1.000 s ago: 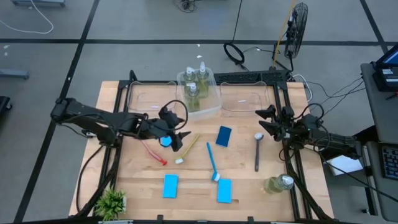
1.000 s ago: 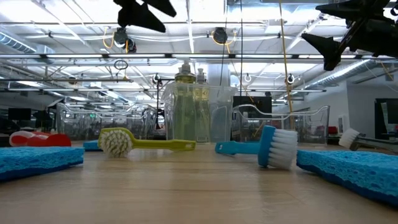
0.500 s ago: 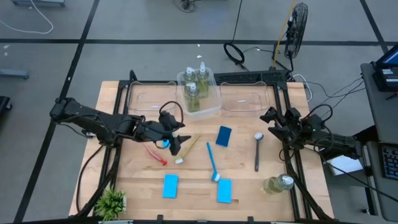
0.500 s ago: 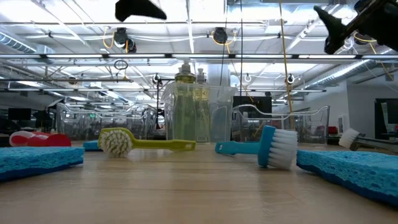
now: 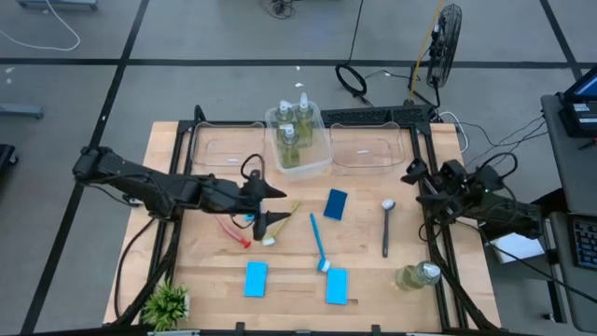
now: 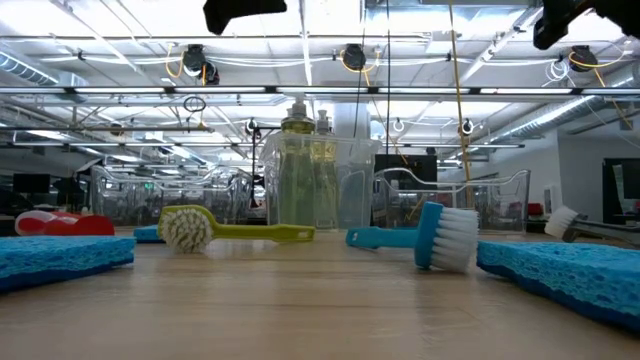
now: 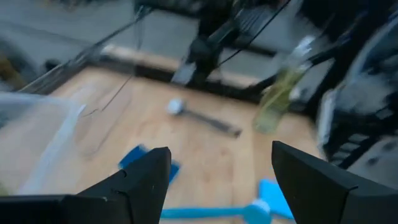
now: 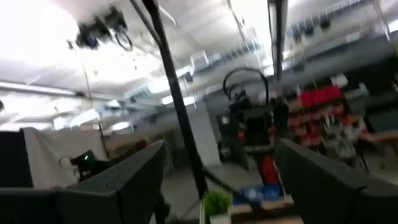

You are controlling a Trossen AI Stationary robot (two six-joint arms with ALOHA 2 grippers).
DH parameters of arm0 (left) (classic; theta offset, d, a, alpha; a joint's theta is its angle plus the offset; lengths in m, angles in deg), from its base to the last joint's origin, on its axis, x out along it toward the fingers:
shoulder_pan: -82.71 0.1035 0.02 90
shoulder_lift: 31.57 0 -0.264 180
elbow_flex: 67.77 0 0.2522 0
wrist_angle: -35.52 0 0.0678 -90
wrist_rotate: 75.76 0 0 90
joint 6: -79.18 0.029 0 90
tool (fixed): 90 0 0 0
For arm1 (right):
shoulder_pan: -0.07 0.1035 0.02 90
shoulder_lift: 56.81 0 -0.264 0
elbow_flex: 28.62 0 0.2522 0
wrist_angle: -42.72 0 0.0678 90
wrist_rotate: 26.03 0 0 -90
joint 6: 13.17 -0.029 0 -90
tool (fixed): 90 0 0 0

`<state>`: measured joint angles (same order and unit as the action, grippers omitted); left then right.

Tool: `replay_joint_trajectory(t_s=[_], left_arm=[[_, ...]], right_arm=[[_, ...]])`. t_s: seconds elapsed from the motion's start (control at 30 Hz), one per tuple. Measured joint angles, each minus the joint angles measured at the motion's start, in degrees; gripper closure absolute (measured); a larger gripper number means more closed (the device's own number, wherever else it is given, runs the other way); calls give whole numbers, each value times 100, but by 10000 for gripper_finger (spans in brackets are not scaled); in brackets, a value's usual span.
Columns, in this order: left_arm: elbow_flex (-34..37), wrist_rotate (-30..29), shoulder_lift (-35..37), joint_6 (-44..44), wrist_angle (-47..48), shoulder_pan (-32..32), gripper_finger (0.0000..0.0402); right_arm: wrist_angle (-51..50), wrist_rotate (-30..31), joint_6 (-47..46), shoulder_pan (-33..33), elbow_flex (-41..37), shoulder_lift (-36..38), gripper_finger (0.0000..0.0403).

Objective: Pick & Place Kitchen Sink Supplies
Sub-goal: Put the green soap dispenser into the transparent white bin

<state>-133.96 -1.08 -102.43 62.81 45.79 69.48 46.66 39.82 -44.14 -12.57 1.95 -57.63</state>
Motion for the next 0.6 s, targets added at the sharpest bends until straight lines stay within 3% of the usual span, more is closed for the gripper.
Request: replay_joint_trajectory(t_s=[0.17, 0.27, 0.4, 0.6], left_arm=[[1500, 261, 375, 85, -2239, 63, 115], [2235, 295, 665, 73, -3037, 38, 111], [2931, 288, 1050, -49, -3557, 30, 112], [3426, 271, 1528, -62, -3836, 41, 123]], right_arm=[[-1432, -14, 228, 0, 717, -35, 108], [-2111, -18, 262, 0, 1089, -95, 108], [-2875, -14, 314, 0, 1547, -150, 108], [-3693, -4, 363, 0, 2189, -435, 108]])
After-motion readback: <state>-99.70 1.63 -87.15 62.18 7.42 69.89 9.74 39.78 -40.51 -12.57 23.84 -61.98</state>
